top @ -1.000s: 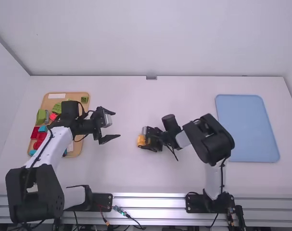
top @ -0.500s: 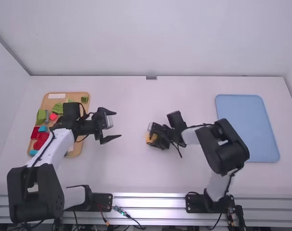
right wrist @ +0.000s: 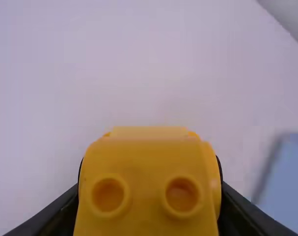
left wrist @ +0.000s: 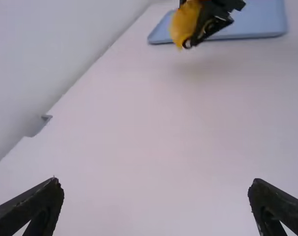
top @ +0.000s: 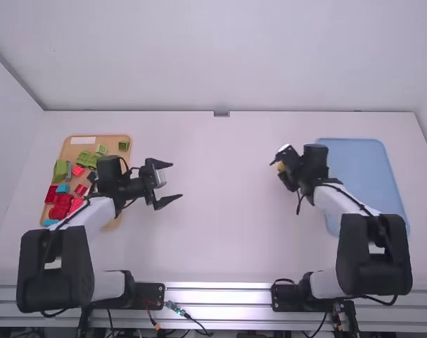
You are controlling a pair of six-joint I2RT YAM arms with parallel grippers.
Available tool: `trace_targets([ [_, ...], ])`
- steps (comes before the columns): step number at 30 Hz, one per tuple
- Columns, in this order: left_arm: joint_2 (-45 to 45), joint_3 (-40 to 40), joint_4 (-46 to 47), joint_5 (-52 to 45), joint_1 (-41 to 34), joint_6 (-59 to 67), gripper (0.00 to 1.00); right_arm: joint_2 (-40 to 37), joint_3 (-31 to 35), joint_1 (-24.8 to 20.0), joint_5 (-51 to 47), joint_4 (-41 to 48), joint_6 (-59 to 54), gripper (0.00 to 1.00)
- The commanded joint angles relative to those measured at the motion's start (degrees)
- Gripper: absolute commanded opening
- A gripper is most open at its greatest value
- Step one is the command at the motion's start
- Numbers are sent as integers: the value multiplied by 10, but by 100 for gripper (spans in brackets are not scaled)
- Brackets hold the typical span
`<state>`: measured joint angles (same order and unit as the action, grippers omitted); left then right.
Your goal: Assemble lego blocks to make yellow taxi
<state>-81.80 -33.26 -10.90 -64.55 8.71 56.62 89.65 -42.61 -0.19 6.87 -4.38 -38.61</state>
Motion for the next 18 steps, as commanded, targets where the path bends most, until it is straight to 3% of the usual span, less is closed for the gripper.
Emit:
trace_targets([
  [1,-24,8,-10,-19,-21,-45,99,-8,2,-59,18,-10,13,14],
  [9,-79,7,-72,-24,-41,-48,99,28,2,-237,147,-74,53,18],
  [18,-83,7,-80,-24,-45,-50,99,143,2,-312,158,-169,106,23],
])
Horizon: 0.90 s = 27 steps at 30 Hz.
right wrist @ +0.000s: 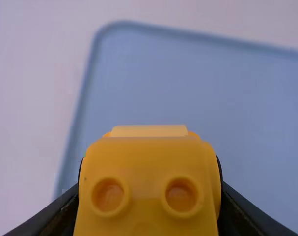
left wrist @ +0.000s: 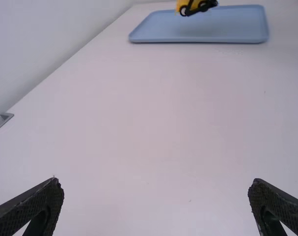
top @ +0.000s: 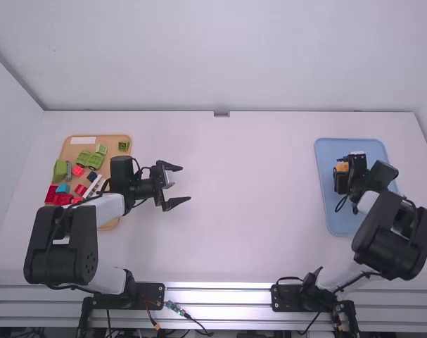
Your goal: Assemble lego blocks to make yellow taxi
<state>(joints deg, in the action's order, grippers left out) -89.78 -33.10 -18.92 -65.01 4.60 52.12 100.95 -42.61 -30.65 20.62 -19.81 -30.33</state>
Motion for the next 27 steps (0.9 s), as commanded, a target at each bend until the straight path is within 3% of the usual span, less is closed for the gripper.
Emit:
trace_targets([
  [1,-3,6,1,-20,-4,-5,99,30,2,-7,21,-15,23,23],
  [2,-3,6,-2,-18,-4,-18,99,38,2,-10,18,-19,30,38],
  [3,-3,6,-3,-14,-5,-29,99,40,2,-10,10,-21,37,40],
  [10,-3,6,-6,-1,-4,-44,99,40,2,-9,-31,-1,45,42],
  [14,-3,6,-6,0,-5,-44,99,40,2,-9,-43,8,51,48],
  [15,-3,6,-6,-1,-5,-44,99,40,2,-9,-47,7,51,53],
  [16,-3,6,-7,-1,-5,-49,99,40,2,-8,-61,7,59,74],
  [17,-3,6,-7,0,-5,-53,99,40,2,-8,-67,7,63,86],
  [19,-3,6,-7,1,-5,-54,99,40,2,-9,-72,7,71,99],
  [27,-3,6,-24,54,-5,-117,99,3,1,0,-81,51,94,99],
])
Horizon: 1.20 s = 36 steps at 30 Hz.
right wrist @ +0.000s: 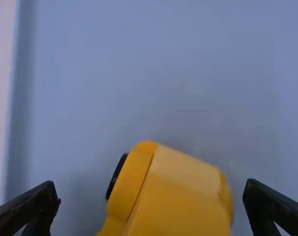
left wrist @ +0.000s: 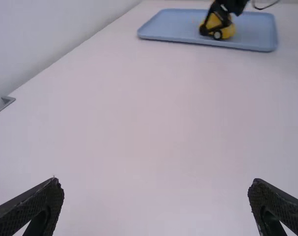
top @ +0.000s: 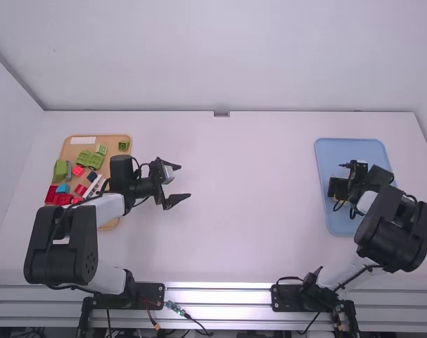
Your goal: Assemble lego blocks to make yellow taxi
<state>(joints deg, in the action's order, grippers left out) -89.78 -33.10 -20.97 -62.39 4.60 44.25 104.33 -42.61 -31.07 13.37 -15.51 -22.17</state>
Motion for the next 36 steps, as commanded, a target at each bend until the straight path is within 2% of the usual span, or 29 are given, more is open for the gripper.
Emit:
trace_targets([
  [1,-3,4,-8,49,-5,-61,99,-46,-1,5,-24,27,14,99],
  [6,-3,-15,-12,86,-5,-150,99,-127,-38,35,-101,157,52,99],
  [9,-3,-33,-7,125,-9,-215,99,-168,-69,59,-108,232,72,99],
  [14,13,-61,31,258,-40,-301,99,-220,-103,113,-105,315,102,99],
  [16,29,-72,50,349,-68,-362,99,-243,-113,150,-105,349,116,99],
  [19,48,-82,77,430,-98,-409,99,-260,-118,187,-105,371,119,99],
  [20,68,-88,102,483,-118,-438,99,-271,-118,216,-103,382,119,99],
  [22,83,-91,122,514,-130,-457,99,-276,-118,239,-103,389,119,99],
  [24,108,-100,163,563,-148,-491,99,-279,-118,287,-103,401,118,99],
  [25,116,-103,180,577,-152,-497,99,-279,-118,297,-105,404,119,99],
  [28,158,-123,284,633,-164,-526,99,-279,-118,357,-104,438,119,99],
  [32,190,-135,370,634,-165,-568,99,-273,-118,412,-105,463,144,99],
  [36,206,-134,429,635,-159,-564,99,-270,-117,447,-124,466,147,99],
])
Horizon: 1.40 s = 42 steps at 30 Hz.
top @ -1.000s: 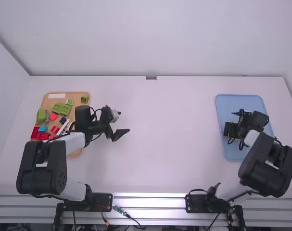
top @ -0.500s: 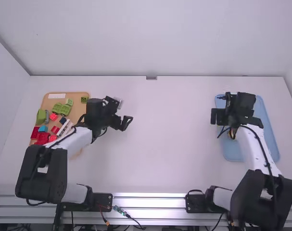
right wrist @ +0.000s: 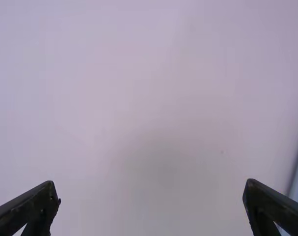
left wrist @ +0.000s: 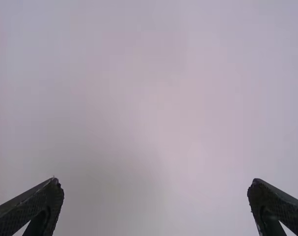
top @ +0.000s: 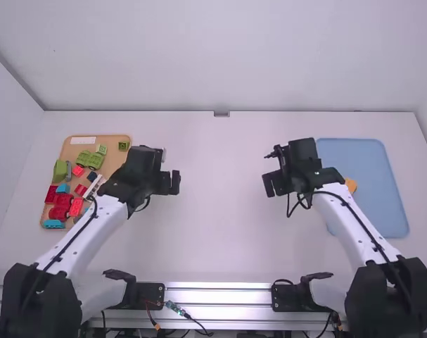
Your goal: Assemble lego blocks to make yellow taxi
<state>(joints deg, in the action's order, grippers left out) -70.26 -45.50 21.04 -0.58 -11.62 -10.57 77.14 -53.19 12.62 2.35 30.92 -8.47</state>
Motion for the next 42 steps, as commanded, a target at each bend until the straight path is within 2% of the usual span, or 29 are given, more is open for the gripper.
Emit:
trace_targets([
  [1,16,-5,3,11,9,-10,98,-4,-6,4,-20,-4,16,98],
  [11,84,63,-64,6,76,57,86,-70,60,-61,-23,-69,81,87],
  [15,128,107,-109,6,116,102,78,-112,102,-103,-23,-112,85,79],
  [18,158,137,-138,6,116,106,73,-140,131,-126,-23,-140,85,74],
  [24,228,207,-209,6,116,106,61,-208,198,-126,-23,-207,85,63],
  [31,327,306,-210,6,116,106,44,-305,295,-126,-23,-304,85,46],
  [42,466,445,-210,6,116,106,19,-450,440,-126,-23,-309,85,20],
])
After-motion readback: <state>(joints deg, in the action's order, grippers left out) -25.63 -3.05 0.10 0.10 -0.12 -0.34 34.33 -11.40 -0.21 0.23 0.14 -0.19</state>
